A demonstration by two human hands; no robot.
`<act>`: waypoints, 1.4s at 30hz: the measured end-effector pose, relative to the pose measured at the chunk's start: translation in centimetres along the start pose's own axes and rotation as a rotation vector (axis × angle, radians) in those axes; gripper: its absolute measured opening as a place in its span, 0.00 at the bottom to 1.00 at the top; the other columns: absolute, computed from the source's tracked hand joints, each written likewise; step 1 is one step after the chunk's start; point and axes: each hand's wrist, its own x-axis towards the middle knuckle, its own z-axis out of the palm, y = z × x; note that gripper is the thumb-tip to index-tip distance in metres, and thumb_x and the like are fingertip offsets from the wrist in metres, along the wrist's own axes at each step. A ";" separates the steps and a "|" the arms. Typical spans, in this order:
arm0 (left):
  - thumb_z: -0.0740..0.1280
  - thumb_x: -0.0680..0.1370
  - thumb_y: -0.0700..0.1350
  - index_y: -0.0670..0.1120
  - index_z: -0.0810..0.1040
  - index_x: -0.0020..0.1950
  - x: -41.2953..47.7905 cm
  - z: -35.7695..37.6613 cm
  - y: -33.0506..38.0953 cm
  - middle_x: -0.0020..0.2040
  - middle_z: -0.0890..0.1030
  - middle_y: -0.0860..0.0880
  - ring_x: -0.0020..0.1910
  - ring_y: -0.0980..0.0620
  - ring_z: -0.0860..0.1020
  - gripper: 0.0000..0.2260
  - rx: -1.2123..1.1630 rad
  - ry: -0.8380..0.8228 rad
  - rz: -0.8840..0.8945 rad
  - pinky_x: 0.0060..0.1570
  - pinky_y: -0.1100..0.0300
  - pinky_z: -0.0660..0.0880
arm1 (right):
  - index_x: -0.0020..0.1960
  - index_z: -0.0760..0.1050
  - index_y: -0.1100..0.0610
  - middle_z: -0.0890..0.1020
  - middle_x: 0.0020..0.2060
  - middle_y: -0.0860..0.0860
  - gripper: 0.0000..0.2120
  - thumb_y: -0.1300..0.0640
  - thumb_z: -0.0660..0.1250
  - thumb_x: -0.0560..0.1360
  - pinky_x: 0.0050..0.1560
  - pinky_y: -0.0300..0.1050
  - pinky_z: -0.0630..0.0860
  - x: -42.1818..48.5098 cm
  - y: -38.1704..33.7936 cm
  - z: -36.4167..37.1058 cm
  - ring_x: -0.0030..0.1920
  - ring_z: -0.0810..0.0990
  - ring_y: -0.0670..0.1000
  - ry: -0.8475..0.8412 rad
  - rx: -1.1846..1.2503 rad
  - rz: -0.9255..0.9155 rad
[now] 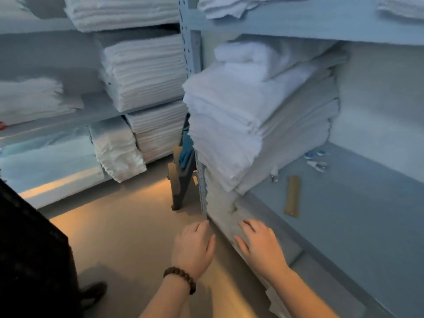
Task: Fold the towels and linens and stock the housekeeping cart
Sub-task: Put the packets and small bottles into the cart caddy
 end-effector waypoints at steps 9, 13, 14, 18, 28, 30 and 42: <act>0.57 0.79 0.58 0.52 0.69 0.71 -2.5 5.9 11.4 0.65 0.75 0.54 0.63 0.53 0.72 0.22 -0.041 -0.121 0.215 0.61 0.57 0.70 | 0.70 0.67 0.50 0.70 0.66 0.45 0.21 0.43 0.54 0.81 0.61 0.44 0.66 -11.8 10.6 -3.0 0.65 0.69 0.49 0.015 -0.040 0.305; 0.58 0.79 0.57 0.50 0.69 0.71 -1.9 7.9 15.2 0.64 0.75 0.52 0.64 0.52 0.72 0.22 -0.042 -0.163 0.319 0.59 0.57 0.70 | 0.72 0.65 0.49 0.69 0.66 0.45 0.22 0.43 0.53 0.81 0.62 0.44 0.65 -14.7 13.5 -3.7 0.66 0.68 0.49 0.030 -0.054 0.415; 0.58 0.79 0.57 0.50 0.69 0.72 -1.6 8.3 16.0 0.65 0.75 0.52 0.64 0.51 0.72 0.23 -0.050 -0.172 0.338 0.59 0.57 0.70 | 0.71 0.66 0.50 0.70 0.66 0.46 0.22 0.43 0.53 0.81 0.62 0.44 0.66 -15.1 14.1 -3.8 0.65 0.68 0.50 0.039 -0.052 0.437; 0.57 0.80 0.57 0.49 0.68 0.73 0.5 9.8 18.2 0.65 0.75 0.52 0.64 0.52 0.71 0.23 -0.060 -0.195 0.404 0.61 0.57 0.69 | 0.68 0.69 0.50 0.70 0.66 0.47 0.19 0.44 0.54 0.81 0.61 0.44 0.66 -15.0 16.0 -4.1 0.65 0.69 0.51 0.050 -0.079 0.496; 0.63 0.77 0.51 0.47 0.72 0.69 11.2 12.7 18.3 0.63 0.76 0.46 0.62 0.45 0.73 0.21 -0.107 -0.274 0.518 0.59 0.53 0.71 | 0.70 0.67 0.53 0.69 0.68 0.50 0.22 0.49 0.61 0.78 0.64 0.48 0.65 -5.5 18.8 -1.9 0.69 0.66 0.54 0.022 -0.032 0.530; 0.64 0.76 0.52 0.46 0.71 0.70 13.6 13.7 17.7 0.67 0.73 0.46 0.66 0.45 0.70 0.24 -0.097 -0.307 0.560 0.62 0.54 0.69 | 0.73 0.63 0.52 0.66 0.71 0.50 0.25 0.47 0.60 0.77 0.66 0.45 0.61 -2.4 19.4 -0.8 0.71 0.62 0.52 0.002 -0.037 0.533; 0.69 0.71 0.64 0.42 0.33 0.77 22.7 21.9 16.7 0.78 0.35 0.44 0.77 0.44 0.36 0.55 0.442 -0.737 0.790 0.73 0.36 0.43 | 0.77 0.35 0.56 0.38 0.77 0.49 0.54 0.40 0.70 0.70 0.72 0.63 0.36 8.2 23.2 6.0 0.76 0.34 0.54 -0.381 -0.076 0.615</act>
